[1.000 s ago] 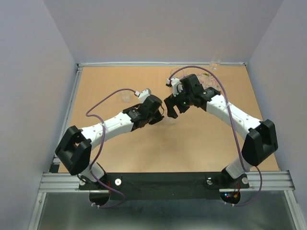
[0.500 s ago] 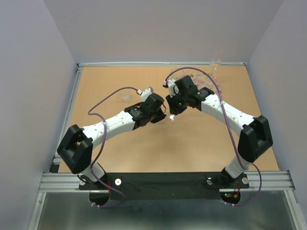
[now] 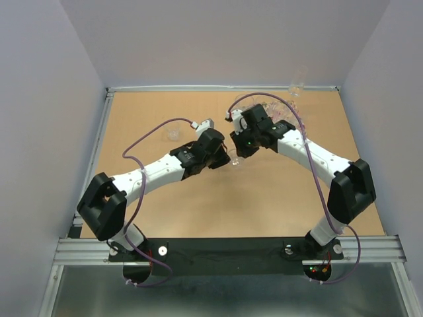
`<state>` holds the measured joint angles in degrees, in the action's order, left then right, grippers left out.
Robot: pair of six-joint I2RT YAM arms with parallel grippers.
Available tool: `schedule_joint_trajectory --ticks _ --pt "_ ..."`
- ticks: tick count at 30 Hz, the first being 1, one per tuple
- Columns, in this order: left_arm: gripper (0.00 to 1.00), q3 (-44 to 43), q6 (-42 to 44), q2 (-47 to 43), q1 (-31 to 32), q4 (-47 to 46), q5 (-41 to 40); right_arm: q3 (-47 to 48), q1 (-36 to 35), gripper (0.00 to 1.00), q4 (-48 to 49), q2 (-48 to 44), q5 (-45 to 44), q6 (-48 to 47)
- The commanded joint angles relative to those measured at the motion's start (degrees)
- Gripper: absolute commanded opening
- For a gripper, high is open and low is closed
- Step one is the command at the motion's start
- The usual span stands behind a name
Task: Place the glasses into the tray
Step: Pass the glass from one robot arm to another, then place the glass into the tray
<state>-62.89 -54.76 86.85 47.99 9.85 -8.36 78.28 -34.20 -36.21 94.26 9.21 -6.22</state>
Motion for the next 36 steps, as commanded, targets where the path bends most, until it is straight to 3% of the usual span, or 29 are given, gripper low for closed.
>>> schedule_joint_trajectory --ticks 1,4,15,25,28,36 --pt "0.25 2.7 3.0 -5.6 0.2 -8.0 4.6 0.6 0.6 0.0 0.6 -0.9 2.0 -1.7" --pt "0.45 4.8 3.4 -7.3 0.2 -9.6 5.2 0.6 1.9 0.0 0.6 -1.6 4.8 -1.8" --pt "0.64 10.2 8.7 -15.7 -0.7 -15.9 7.1 -0.1 10.5 0.0 0.7 -4.7 18.0 -3.3" --pt "0.93 13.2 26.6 -30.3 -5.0 -8.3 1.0 -5.9 21.4 0.0 4.4 -10.8 22.9 -6.7" --pt "0.99 12.3 30.3 -32.5 -7.7 -5.2 -0.5 -7.7 24.0 0.0 6.8 -12.5 23.3 -7.2" --pt "0.99 8.6 45.8 -36.4 -12.0 1.1 -8.8 -13.0 28.3 0.0 14.1 -15.2 22.2 -7.6"
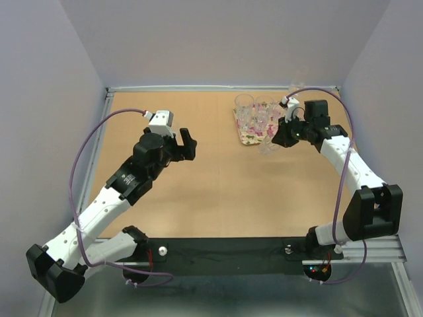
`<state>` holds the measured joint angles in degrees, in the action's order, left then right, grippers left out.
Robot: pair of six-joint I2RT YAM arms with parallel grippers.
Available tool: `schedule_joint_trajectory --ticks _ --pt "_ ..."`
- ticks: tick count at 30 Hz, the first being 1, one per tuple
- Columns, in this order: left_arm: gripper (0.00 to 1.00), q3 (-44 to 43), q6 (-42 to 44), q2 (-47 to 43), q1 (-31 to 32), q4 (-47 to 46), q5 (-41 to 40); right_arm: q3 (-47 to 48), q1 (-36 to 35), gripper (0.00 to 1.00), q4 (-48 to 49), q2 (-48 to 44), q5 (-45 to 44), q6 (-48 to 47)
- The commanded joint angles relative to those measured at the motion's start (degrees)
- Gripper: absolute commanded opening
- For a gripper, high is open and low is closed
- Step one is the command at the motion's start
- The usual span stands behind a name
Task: Place the glasses into the tray
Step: Place the glass into the tray
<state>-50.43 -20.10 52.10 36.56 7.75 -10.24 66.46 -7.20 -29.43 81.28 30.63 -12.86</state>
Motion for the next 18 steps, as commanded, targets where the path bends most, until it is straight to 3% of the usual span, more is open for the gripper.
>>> schedule_joint_trajectory --ticks 1,6,18 --pt "0.99 -3.9 12.2 -1.8 -0.7 3.6 -8.8 -1.4 1.6 0.0 7.9 -2.2 0.6 -0.9" --pt "0.99 -0.2 16.6 -5.2 -0.6 2.3 -16.6 -2.6 2.5 0.0 12.3 -1.9 -1.5 -0.2" --pt "0.99 7.5 16.9 -13.2 -1.1 -3.4 -18.3 -1.2 3.2 0.0 17.4 3.5 -6.0 1.8"
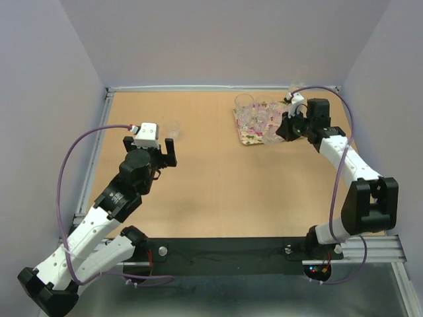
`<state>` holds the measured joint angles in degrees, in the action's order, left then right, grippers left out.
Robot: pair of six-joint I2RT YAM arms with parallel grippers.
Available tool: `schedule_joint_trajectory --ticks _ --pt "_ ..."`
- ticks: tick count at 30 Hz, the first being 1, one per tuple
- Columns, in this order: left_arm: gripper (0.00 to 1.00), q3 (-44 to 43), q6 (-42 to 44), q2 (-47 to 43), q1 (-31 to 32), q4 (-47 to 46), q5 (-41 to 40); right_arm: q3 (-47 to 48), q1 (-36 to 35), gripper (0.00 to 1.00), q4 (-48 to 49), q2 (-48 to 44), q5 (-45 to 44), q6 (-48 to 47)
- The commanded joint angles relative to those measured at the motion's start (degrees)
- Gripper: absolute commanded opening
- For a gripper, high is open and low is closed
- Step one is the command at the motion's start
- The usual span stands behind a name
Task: Place the glasses into the tray
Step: Place the glass into the tray
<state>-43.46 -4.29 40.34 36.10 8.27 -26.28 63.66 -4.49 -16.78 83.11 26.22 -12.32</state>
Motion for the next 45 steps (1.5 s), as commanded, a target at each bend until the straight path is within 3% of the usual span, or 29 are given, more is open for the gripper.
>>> schedule_joint_trajectory --ticks 1,45 --pt "0.99 0.7 1.0 -1.7 -0.8 -4.1 -2.4 1.6 0.5 0.0 5.0 2.7 -1.9 1.5" --pt "0.99 1.6 0.8 -3.2 -3.3 -5.3 1.1 4.5 1.2 0.01 8.2 9.4 -5.3 1.7"
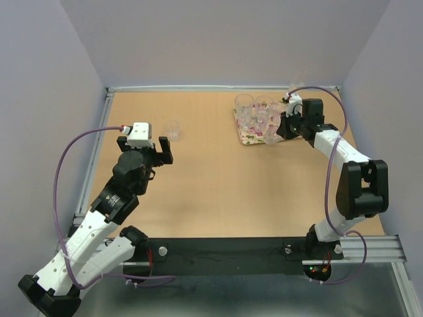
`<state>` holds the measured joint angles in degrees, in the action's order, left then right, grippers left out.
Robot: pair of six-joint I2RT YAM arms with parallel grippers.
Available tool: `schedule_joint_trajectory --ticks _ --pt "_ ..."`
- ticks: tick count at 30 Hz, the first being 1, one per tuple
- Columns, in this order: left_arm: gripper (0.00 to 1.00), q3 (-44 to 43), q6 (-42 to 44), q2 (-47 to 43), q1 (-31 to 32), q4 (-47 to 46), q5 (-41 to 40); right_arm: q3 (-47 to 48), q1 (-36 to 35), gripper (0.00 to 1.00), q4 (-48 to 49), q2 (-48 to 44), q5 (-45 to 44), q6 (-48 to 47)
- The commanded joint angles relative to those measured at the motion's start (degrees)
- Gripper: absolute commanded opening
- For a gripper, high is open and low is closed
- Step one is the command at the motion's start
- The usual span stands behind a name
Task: Place the glasses into the tray
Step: Place the glass into the tray
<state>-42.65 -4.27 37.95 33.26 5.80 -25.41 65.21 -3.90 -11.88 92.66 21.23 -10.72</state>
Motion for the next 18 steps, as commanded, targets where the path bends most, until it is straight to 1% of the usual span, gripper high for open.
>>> schedule_joint_trajectory --ticks 1,8,18 --pt "0.99 0.9 0.7 -0.8 -0.5 -2.8 0.3 2.9 0.6 0.01 3.4 -0.1 -0.5 0.1" --pt "0.99 0.9 0.7 -0.7 -0.6 -2.9 0.4 3.8 0.6 0.0 3.7 0.7 -2.9 1.2" --pt "0.99 0.9 0.8 -0.6 -0.8 -2.9 0.4 6.9 0.7 0.01 7.0 5.0 -7.3 4.4"
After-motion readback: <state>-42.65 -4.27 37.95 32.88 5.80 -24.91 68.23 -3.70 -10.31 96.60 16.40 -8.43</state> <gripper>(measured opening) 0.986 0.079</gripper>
